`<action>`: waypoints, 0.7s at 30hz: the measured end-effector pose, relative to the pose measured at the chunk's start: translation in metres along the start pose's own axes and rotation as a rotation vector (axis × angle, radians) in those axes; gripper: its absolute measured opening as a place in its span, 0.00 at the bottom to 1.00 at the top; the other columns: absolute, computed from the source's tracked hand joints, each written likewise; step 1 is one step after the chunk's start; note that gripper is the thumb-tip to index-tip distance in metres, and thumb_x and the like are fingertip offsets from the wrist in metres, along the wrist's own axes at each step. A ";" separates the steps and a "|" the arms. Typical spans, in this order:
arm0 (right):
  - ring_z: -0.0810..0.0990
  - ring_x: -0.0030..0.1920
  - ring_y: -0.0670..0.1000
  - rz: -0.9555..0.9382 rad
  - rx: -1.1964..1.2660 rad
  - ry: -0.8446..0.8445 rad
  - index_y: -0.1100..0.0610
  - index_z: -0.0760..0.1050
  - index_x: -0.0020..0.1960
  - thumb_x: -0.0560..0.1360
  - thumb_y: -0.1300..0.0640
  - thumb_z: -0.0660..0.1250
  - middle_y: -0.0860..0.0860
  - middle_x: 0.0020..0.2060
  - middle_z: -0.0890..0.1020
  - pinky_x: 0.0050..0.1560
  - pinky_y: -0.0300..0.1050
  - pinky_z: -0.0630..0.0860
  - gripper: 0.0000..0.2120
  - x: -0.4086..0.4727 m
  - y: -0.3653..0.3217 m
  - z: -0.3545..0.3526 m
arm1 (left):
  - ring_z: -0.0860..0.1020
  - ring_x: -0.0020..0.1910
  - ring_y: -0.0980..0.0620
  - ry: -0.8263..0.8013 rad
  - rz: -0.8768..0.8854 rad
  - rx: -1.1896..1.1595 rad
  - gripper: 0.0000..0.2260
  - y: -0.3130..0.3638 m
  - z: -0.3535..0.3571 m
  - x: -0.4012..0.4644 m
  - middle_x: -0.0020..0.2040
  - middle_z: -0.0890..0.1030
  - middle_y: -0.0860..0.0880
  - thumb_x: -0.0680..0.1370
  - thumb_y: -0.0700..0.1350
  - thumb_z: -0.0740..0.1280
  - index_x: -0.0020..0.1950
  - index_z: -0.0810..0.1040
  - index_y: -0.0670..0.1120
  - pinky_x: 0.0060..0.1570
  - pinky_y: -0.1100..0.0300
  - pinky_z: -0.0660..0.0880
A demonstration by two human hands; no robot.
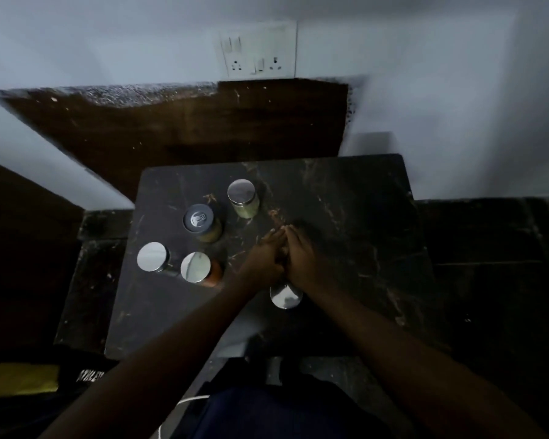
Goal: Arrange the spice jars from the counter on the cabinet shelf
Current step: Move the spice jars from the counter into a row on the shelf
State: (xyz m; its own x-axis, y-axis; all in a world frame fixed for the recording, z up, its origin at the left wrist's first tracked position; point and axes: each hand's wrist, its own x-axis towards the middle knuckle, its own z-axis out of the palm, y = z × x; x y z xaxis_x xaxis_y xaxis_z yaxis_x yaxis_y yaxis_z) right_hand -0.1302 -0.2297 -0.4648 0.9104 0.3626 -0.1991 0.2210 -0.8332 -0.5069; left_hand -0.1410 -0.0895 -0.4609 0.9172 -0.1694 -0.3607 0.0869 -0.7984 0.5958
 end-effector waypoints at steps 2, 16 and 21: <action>0.69 0.76 0.57 0.024 0.093 0.012 0.59 0.63 0.79 0.80 0.60 0.62 0.58 0.76 0.69 0.77 0.52 0.67 0.28 -0.020 0.008 0.004 | 0.67 0.79 0.46 -0.029 0.038 -0.033 0.36 0.002 0.012 -0.010 0.83 0.61 0.48 0.77 0.44 0.67 0.83 0.56 0.55 0.69 0.55 0.70; 0.63 0.81 0.54 0.145 0.140 0.015 0.58 0.57 0.82 0.84 0.62 0.60 0.57 0.81 0.64 0.79 0.38 0.59 0.28 -0.098 -0.006 0.043 | 0.70 0.75 0.43 -0.201 0.080 0.175 0.36 0.002 0.029 -0.064 0.79 0.67 0.44 0.77 0.55 0.72 0.81 0.61 0.49 0.74 0.46 0.69; 0.72 0.76 0.53 0.125 -0.009 0.103 0.52 0.59 0.80 0.76 0.51 0.67 0.54 0.75 0.73 0.77 0.43 0.65 0.35 -0.104 -0.032 0.041 | 0.72 0.73 0.45 -0.007 0.083 0.035 0.38 -0.008 -0.011 -0.101 0.74 0.72 0.45 0.70 0.52 0.78 0.76 0.67 0.48 0.74 0.46 0.69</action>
State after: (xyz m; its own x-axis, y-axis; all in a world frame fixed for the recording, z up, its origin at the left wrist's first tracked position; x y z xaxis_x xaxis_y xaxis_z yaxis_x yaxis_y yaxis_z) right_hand -0.2463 -0.2241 -0.4620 0.9619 0.2120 -0.1729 0.1068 -0.8727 -0.4764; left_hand -0.2297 -0.0595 -0.4213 0.9179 -0.2394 -0.3164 -0.0025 -0.8010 0.5987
